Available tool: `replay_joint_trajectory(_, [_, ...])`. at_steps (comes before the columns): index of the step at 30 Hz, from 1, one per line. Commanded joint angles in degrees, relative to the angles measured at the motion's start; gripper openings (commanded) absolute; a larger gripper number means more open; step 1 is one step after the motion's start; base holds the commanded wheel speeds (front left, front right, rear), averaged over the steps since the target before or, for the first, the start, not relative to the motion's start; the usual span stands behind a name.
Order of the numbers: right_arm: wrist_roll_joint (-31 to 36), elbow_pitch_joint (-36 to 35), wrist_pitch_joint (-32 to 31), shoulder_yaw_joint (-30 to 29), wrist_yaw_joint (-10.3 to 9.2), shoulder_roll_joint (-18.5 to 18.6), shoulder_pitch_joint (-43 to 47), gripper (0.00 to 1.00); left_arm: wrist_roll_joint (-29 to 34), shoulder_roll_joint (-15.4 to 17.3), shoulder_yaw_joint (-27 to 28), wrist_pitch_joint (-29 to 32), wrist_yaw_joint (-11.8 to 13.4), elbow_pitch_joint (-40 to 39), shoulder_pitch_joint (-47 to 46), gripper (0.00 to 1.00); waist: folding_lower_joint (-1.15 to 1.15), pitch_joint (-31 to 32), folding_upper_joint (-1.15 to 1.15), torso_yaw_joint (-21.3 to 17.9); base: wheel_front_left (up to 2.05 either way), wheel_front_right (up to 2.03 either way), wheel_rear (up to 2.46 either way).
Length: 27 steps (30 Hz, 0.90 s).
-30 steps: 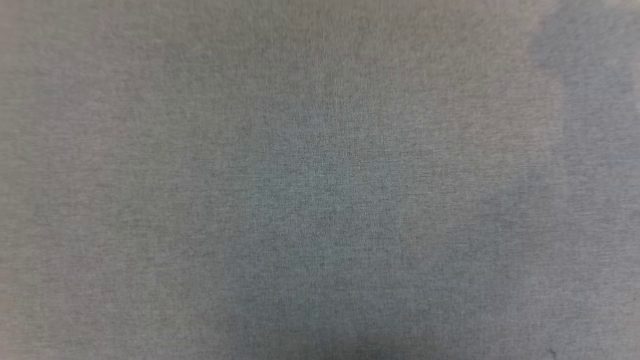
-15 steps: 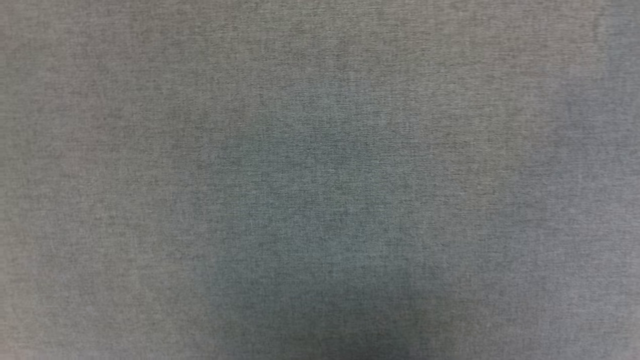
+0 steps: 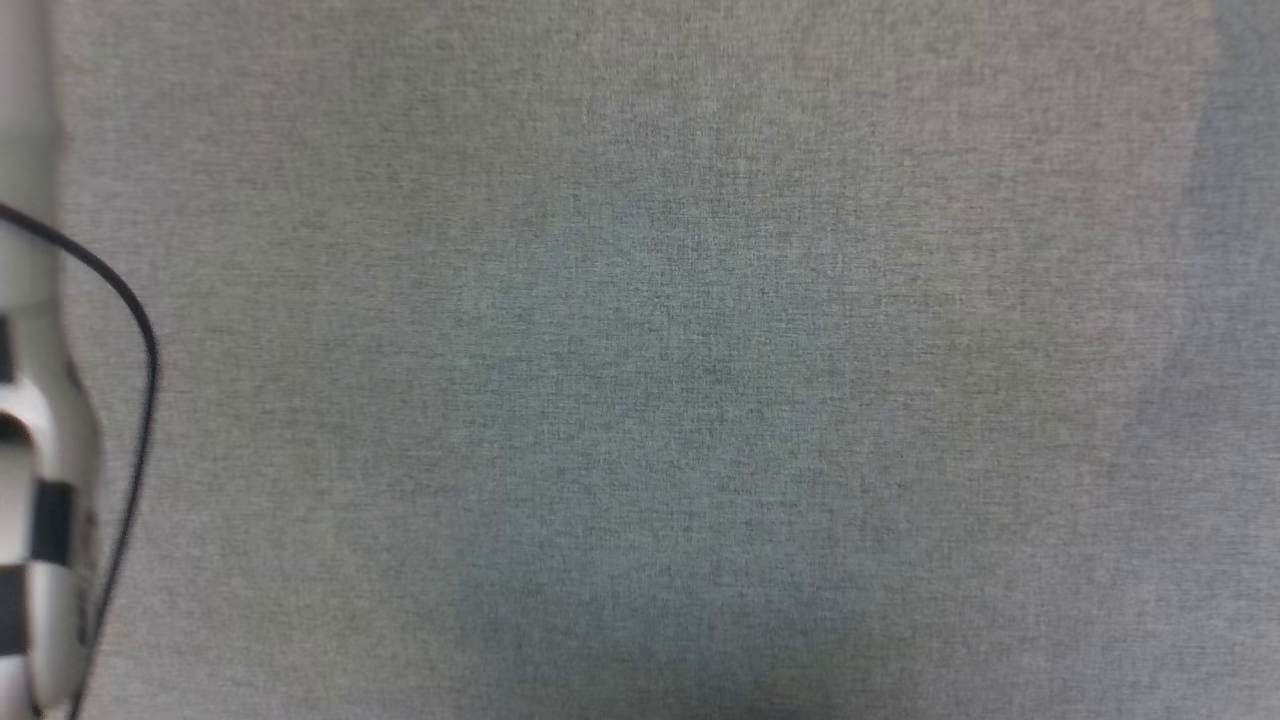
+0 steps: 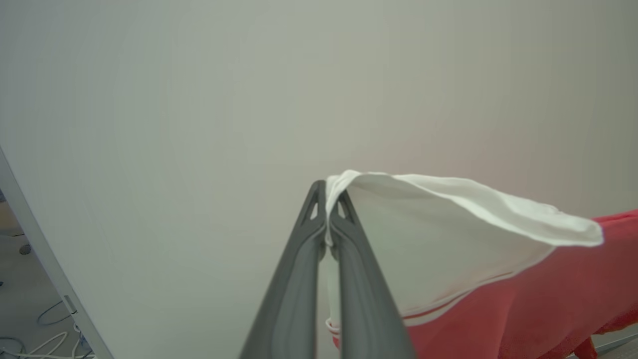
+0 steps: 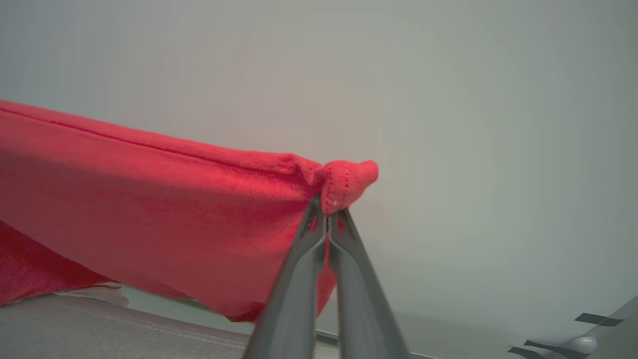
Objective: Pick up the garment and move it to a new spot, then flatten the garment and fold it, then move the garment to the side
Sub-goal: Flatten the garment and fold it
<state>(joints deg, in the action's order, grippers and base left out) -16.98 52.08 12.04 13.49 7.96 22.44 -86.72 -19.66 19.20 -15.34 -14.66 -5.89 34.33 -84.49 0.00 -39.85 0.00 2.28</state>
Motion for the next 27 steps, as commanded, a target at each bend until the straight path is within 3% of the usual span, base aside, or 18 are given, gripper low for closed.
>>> replay_joint_trajectory(1, [-0.98,0.4,0.6,1.15,-0.47,0.28,2.51,0.0,-0.24,-0.55,0.61,-0.32,-0.12,-0.88,3.68,0.0,0.0,4.03,0.0,0.75,0.0,0.0,0.0])
replay_joint_trajectory(13, [-13.4,-2.55,-0.38,13.6,-0.47,2.99,24.67,0.0,-1.22,-3.01,-1.8,0.36,-0.78,-0.91,30.9,0.0,0.0,18.63,0.0,2.4,0.0,0.0,0.0])
replay_joint_trajectory(20, [-22.14,-8.31,-2.42,20.0,-0.47,5.84,37.53,0.0,-3.05,-1.97,-4.21,5.13,-0.71,-2.5,45.37,0.0,0.0,25.14,0.0,2.94,0.0,0.0,0.0])
replay_joint_trajectory(27, [-28.95,-12.22,-4.71,22.86,-0.47,8.12,46.98,0.0,-5.8,0.54,-4.93,10.35,-0.45,-7.46,58.88,0.0,0.0,29.47,0.0,2.52,0.0,0.0,0.0])
